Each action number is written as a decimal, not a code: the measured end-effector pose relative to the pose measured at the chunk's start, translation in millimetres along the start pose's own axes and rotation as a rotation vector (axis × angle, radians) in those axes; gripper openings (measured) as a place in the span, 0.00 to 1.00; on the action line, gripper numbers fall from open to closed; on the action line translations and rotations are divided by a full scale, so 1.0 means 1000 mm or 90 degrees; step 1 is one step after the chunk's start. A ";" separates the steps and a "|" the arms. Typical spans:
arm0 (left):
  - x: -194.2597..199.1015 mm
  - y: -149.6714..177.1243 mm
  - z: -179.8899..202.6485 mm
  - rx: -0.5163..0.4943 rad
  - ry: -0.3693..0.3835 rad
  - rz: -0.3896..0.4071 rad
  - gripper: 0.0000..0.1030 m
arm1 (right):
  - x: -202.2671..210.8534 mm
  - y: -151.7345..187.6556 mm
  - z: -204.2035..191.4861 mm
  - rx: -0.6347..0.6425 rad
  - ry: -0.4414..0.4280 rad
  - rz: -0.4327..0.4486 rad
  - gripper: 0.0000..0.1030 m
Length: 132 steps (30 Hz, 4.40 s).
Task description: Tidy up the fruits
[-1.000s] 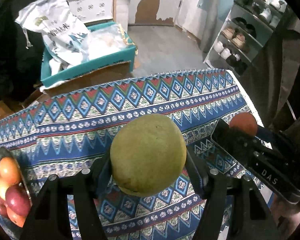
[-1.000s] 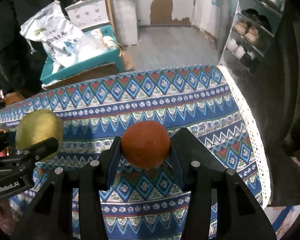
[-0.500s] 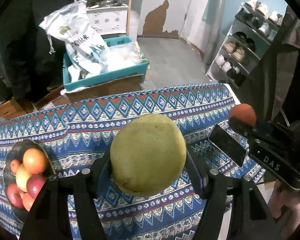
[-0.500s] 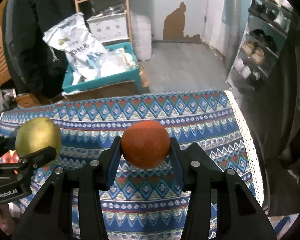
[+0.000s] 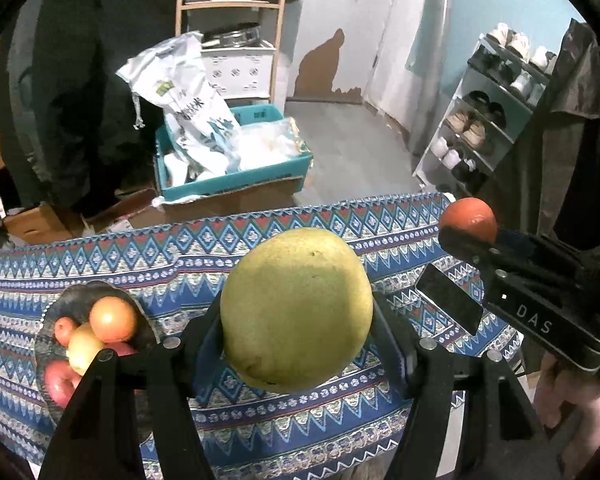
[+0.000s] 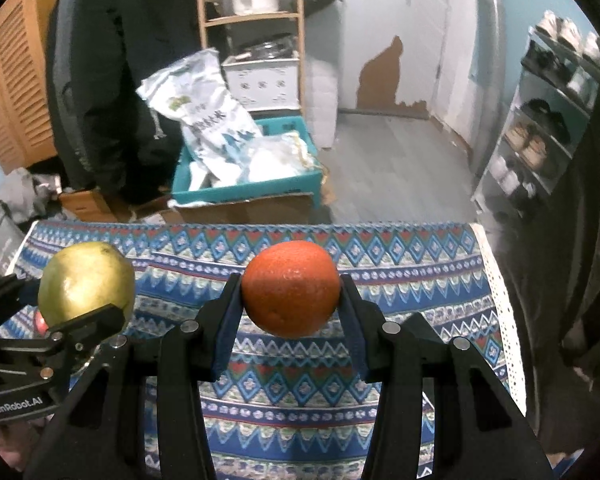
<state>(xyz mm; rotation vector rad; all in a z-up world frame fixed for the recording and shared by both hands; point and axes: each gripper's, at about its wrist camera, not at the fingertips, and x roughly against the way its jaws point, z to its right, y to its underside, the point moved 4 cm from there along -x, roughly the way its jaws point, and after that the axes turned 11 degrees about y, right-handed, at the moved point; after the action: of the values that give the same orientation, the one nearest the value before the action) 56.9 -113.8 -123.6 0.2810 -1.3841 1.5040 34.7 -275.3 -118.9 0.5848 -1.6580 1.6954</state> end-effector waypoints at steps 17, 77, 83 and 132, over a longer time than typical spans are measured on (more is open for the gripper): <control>0.045 0.023 -0.081 0.079 -0.049 0.028 0.67 | 0.003 -0.015 -0.094 0.061 -0.088 0.001 0.45; 0.020 0.110 -0.261 0.314 -0.127 -0.066 0.68 | -0.106 0.038 -0.289 0.196 -0.240 -0.196 0.46; 0.029 0.107 -0.262 0.306 -0.153 -0.051 0.75 | -0.106 0.039 -0.292 0.193 -0.249 -0.201 0.52; 0.155 0.021 -0.159 0.140 -0.199 0.138 0.95 | 0.058 -0.052 -0.182 0.092 -0.108 0.103 0.78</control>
<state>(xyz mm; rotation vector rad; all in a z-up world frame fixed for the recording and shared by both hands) 42.8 102.1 -71.4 0.5358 -1.5297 1.8572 60.1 -89.2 -57.1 0.6951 -1.7507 1.9406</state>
